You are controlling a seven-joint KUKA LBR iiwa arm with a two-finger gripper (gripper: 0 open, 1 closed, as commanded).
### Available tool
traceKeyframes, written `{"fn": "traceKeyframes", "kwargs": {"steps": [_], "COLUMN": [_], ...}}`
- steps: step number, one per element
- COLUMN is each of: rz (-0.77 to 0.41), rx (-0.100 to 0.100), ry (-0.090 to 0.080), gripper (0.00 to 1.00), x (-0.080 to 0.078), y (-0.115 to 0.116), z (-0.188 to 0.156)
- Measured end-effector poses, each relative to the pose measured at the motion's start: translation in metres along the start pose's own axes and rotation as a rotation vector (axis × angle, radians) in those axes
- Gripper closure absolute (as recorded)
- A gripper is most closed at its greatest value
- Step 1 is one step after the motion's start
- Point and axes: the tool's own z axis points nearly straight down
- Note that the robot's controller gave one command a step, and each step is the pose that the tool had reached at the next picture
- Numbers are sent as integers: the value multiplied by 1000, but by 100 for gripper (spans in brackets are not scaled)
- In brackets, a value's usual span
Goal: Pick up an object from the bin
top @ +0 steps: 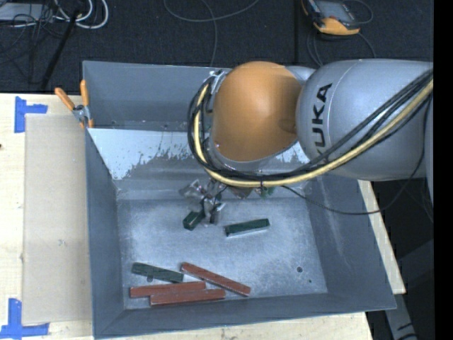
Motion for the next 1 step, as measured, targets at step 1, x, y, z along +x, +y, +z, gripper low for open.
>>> {"fn": "traceKeyframes", "kwargs": {"steps": [1], "rz": [-386], "rx": [0], "ry": [1], "gripper": [100], "x": [7], "y": [-24], "z": [-72]}}
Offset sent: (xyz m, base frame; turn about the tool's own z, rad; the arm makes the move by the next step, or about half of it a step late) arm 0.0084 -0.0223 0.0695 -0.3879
